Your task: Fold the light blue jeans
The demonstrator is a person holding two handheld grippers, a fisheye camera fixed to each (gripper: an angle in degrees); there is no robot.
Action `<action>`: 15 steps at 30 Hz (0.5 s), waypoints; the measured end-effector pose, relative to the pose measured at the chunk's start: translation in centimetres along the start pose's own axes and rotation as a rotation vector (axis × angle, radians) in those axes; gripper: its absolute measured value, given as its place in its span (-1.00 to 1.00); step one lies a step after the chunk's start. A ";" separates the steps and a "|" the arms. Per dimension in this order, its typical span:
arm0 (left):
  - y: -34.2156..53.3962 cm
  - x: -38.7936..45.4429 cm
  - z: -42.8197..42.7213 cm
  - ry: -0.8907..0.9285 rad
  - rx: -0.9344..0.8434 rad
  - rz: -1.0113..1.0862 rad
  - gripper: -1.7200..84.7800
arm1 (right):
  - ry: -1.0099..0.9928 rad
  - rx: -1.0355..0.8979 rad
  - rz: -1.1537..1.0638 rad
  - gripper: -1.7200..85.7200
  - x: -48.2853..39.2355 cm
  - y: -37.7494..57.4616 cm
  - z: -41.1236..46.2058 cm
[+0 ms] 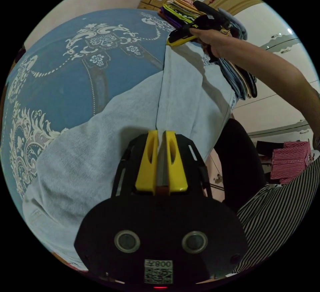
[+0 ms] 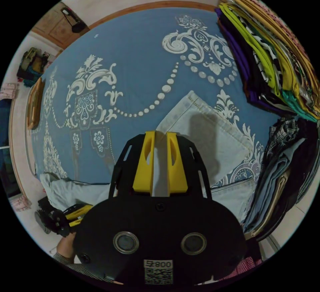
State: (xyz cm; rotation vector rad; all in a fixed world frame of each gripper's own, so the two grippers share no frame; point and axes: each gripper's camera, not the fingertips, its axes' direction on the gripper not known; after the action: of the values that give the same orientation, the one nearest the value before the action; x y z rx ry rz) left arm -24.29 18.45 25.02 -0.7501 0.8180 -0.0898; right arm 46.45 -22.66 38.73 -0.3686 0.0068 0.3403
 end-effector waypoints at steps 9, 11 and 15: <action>-3.9 5.1 1.2 -0.012 0.070 0.058 -0.93 | -0.118 0.036 -0.038 -0.90 10.8 2.6 -0.5; -4.6 6.9 0.9 -0.012 0.106 0.106 -0.93 | -0.208 0.098 -0.033 -0.91 13.8 4.1 -1.9; -5.5 10.0 0.6 -0.001 0.138 0.183 -0.93 | -0.434 0.253 -0.008 -0.92 22.0 9.3 -5.2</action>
State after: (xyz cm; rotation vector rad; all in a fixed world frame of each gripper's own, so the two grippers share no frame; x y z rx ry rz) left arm -15.83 11.23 22.52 -0.5426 0.8666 0.0181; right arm 64.43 -9.17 29.13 -0.0395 -0.3732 0.4009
